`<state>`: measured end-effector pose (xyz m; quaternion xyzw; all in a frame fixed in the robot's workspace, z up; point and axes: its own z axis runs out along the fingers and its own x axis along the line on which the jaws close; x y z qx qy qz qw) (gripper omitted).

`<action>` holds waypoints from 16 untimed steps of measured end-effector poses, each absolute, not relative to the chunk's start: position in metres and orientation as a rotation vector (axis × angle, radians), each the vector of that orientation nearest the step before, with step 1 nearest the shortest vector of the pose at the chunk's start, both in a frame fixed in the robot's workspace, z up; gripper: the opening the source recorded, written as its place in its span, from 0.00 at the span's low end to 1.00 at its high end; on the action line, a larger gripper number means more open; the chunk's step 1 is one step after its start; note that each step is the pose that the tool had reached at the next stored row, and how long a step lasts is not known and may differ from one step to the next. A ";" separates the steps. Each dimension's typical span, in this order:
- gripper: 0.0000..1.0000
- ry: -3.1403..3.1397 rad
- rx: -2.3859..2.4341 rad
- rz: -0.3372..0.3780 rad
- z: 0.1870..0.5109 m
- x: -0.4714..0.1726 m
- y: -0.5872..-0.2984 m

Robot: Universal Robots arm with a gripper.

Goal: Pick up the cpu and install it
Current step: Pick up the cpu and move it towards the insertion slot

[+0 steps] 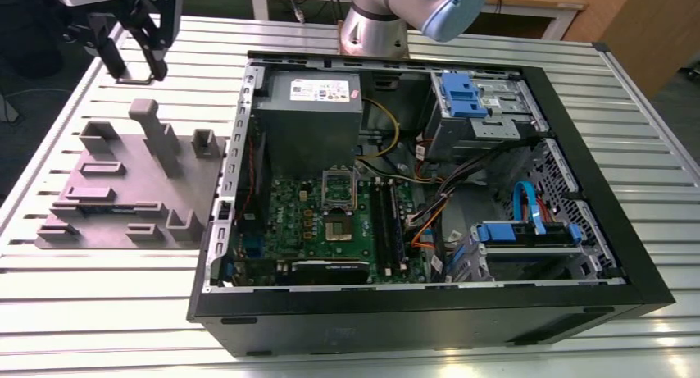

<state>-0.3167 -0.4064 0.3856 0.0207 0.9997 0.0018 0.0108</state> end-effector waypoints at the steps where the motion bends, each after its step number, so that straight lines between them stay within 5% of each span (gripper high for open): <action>1: 0.47 3.119 0.065 0.006 0.386 -0.316 -0.406; 16: 0.47 3.119 0.065 0.006 0.386 -0.309 -0.406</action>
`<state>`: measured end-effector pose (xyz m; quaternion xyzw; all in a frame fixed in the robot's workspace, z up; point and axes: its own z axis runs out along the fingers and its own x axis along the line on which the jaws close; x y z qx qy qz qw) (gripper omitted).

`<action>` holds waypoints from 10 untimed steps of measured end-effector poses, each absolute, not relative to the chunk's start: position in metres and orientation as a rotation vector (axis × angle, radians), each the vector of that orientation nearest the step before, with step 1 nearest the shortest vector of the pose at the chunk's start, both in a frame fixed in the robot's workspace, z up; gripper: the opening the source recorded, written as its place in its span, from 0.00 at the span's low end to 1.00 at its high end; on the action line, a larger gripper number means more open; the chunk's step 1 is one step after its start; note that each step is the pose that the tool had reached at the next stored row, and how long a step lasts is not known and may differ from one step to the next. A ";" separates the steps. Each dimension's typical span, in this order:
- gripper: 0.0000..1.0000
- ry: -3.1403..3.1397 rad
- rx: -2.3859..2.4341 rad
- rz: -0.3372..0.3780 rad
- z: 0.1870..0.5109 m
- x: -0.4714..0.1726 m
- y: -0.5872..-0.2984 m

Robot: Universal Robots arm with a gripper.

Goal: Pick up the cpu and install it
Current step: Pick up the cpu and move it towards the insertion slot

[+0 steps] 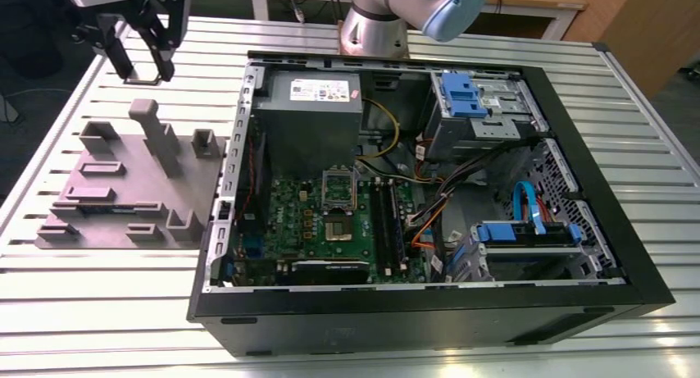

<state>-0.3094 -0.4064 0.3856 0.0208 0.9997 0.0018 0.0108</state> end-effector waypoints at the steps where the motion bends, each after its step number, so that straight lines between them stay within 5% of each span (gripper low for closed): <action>1: 0.47 3.119 0.065 0.006 0.386 -0.309 -0.406; 10: 0.47 3.119 0.065 0.006 0.386 -0.305 -0.406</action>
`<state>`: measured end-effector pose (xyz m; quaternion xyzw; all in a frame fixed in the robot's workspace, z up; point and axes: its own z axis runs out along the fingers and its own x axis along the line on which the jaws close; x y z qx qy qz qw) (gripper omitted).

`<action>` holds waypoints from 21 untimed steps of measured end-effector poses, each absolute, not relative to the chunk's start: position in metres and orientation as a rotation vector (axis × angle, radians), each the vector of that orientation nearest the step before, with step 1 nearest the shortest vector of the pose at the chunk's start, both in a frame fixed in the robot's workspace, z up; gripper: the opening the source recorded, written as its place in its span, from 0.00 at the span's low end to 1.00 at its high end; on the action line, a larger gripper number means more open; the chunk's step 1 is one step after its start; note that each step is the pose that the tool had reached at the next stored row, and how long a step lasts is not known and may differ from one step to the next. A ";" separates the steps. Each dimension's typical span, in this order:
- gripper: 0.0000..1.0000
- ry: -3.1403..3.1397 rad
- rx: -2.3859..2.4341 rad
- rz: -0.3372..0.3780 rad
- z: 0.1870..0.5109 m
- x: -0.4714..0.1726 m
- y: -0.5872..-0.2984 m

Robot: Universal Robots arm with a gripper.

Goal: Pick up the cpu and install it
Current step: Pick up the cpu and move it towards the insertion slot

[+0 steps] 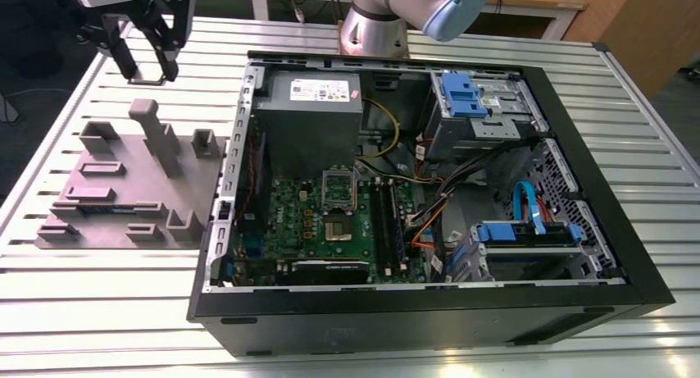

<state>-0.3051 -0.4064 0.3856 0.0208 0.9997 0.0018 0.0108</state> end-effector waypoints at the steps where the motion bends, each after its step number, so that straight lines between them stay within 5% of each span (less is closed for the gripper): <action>1: 0.47 3.119 0.065 0.006 0.386 -0.305 -0.406; 21: 0.47 3.119 0.065 0.006 0.386 -0.296 -0.406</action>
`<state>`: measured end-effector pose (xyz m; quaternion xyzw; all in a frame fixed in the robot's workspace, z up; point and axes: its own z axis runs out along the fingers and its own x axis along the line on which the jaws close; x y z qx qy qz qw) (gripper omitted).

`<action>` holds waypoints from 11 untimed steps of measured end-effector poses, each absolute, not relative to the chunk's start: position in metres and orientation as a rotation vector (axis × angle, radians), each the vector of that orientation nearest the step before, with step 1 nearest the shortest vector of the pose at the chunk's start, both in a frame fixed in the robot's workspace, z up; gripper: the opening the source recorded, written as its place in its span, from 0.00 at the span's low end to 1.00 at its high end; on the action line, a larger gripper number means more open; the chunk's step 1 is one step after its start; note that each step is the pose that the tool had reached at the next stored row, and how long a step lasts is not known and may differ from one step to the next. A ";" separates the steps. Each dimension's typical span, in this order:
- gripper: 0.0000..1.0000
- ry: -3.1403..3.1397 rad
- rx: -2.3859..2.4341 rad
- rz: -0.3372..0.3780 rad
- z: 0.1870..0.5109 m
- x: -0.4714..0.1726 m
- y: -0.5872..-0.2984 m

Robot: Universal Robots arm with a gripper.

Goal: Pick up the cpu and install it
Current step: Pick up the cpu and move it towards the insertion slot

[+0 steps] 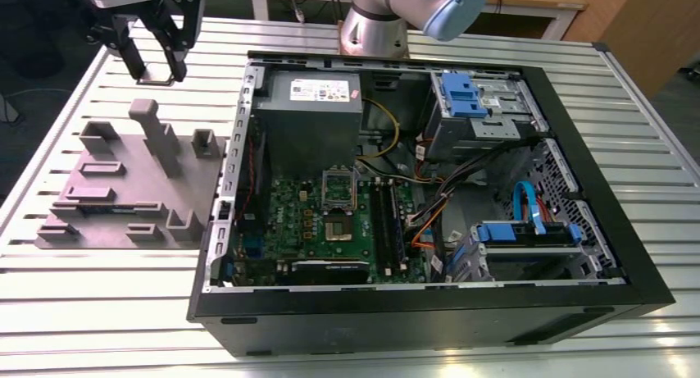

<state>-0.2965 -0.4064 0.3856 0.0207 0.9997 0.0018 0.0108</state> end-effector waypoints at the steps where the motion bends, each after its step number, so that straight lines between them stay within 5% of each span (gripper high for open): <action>1: 0.47 3.119 0.065 0.006 0.386 -0.296 -0.406; 11: 0.47 3.119 0.065 0.006 0.386 -0.292 -0.406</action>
